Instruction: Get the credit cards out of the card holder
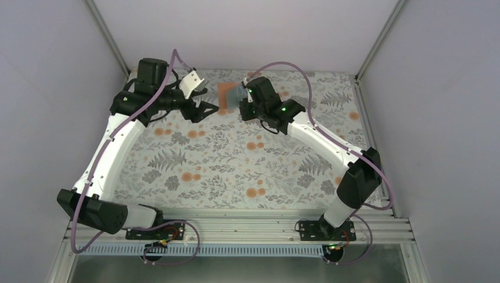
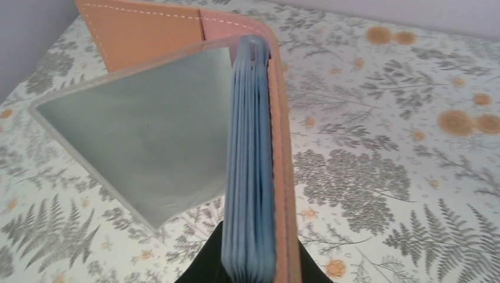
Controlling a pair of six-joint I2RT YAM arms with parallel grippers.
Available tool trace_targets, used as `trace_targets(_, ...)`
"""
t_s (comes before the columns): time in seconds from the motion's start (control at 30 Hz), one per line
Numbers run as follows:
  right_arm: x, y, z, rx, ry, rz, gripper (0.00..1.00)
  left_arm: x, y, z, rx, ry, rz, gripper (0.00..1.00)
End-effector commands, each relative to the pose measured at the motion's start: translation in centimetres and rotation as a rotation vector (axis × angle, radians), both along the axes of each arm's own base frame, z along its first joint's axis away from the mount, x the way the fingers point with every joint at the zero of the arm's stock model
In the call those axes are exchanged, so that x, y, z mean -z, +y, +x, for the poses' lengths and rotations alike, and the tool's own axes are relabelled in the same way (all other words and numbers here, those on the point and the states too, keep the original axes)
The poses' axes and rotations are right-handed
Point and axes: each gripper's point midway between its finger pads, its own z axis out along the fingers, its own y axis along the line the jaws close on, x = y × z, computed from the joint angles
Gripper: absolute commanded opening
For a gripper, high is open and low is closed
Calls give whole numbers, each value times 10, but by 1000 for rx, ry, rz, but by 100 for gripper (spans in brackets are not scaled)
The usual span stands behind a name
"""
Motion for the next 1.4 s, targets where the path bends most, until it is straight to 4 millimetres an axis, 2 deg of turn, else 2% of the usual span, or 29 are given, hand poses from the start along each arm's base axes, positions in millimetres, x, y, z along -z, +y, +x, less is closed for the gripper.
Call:
trace_targets(0.0, -31, 28, -13, -173, -34, 97, 4, -13, -36, -57, 333, 50, -135, 79)
trace_targets(0.07, -38, 39, -21, -262, -25, 150, 4, -14, -51, -81, 449, 78, -176, 72)
trace_targets(0.13, -47, 45, -26, -316, -25, 197, 4, -11, -56, -83, 464, 96, -173, 65)
trace_targets(0.3, -76, 55, -46, -481, -78, 281, 4, -2, -56, -62, 375, 112, -135, 53)
trace_targets(0.4, -87, 48, -60, -557, -118, 304, 4, 3, -42, -47, 294, 109, -102, 38)
trace_targets(0.47, -94, 42, -70, -609, -138, 326, 4, 2, -33, -43, 265, 110, -108, 34)
trace_targets(0.6, -107, 37, -95, -729, -191, 344, 4, 2, -27, -44, 246, 79, -89, 34)
trace_targets(0.73, -118, 36, -118, -841, -244, 369, 4, 3, -24, -36, 204, 61, -64, 33)
trace_targets(0.87, -126, 35, -139, -938, -281, 396, 4, 1, -24, -32, 197, 55, -63, 26)
trace_targets(1.0, -125, 34, -143, -968, -296, 392, 4, -10, -30, -43, 268, 40, -102, 23)
trace_targets(1.17, -125, 43, -152, -1055, -277, 434, 4, -19, -41, -58, 351, 27, -140, 24)
trace_targets(1.37, -126, 48, -150, -1076, -274, 453, 4, -36, -49, -68, 412, -7, -172, 27)
